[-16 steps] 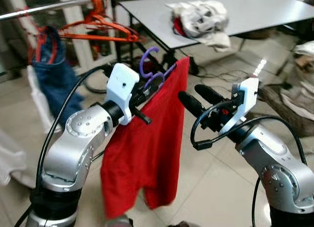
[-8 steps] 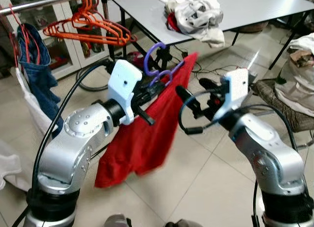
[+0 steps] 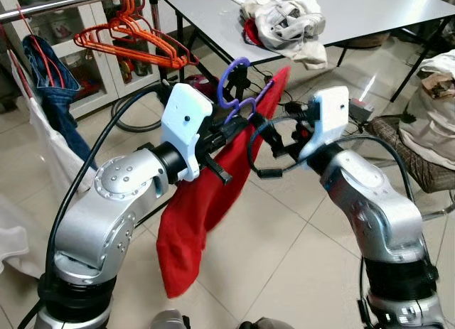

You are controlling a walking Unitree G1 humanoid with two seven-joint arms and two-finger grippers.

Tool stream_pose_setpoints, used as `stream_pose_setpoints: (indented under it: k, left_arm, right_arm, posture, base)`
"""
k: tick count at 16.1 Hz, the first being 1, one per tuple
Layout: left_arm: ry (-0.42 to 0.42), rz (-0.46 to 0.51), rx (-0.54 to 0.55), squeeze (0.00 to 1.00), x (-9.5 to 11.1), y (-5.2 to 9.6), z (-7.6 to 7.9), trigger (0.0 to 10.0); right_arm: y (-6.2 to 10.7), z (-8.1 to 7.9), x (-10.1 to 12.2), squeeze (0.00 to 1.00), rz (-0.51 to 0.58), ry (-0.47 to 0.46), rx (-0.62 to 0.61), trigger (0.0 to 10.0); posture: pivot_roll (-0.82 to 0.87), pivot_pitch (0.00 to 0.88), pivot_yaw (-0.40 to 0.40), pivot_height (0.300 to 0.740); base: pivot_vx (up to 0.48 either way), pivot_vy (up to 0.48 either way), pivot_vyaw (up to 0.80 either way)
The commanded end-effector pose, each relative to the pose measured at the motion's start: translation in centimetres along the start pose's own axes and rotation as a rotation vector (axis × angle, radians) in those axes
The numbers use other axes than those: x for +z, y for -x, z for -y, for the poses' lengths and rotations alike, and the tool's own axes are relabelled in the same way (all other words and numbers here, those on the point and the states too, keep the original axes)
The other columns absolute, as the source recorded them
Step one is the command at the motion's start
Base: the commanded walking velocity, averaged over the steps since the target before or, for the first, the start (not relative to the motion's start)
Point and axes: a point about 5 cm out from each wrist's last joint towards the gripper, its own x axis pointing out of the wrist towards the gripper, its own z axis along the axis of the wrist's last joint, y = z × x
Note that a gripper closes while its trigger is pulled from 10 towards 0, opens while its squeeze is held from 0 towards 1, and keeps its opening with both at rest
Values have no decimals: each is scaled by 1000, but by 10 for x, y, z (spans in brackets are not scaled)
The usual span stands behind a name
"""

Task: Hang hanger

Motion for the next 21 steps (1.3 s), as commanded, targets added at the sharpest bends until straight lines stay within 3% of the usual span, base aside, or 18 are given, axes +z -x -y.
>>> stream_pose_setpoints:
  k: [1, 6, 10, 15, 18, 20, 21]
  left_arm:
    - [-19, 32, -52, 0, 9, -1, 9, 10000]
    - [-80, 7, -39, 0, 6, -3, 10, 10000]
    - [-91, 4, 156, 0, 9, -5, -17, 10000]
    - [-85, 27, 137, 0, 13, -5, -15, 10000]
    - [-85, 25, 133, 0, 12, -6, -13, 10000]
    - [-84, 19, 127, 0, 11, -7, -12, 10000]
    - [-81, 21, 125, 0, 12, -7, -12, 10000]
  right_arm:
    - [-1, 6, 6, 0, 21, 12, -38, 10000]
    - [-12, 3, 15, 0, 44, -15, -51, 10000]
    - [-8, 4, 8, 0, 3, 23, -93, 10000]
    - [-3, 18, -3, 0, -58, 48, -184, 10000]
    - [-5, 9, 13, 0, 49, -69, -69, 10000]
    - [-4, -3, 19, 0, 69, -75, 21, 10000]
    - [-5, -4, 17, 463, 51, -57, 23, 10000]
  posture:
    - [0, 31, -68, 740]
    - [3, 33, -72, 740]
    - [-2, 34, -71, 740]
    - [-7, 36, -68, 740]
    - [-3, 37, -71, 740]
    - [-6, 36, -69, 740]
    - [-6, 36, -70, 740]
  base:
    - [0, 0, 0]
    - [0, 0, 0]
    - [0, 0, 0]
    - [0, 0, 0]
    - [0, 0, 0]
    - [0, 0, 0]
    - [0, 0, 0]
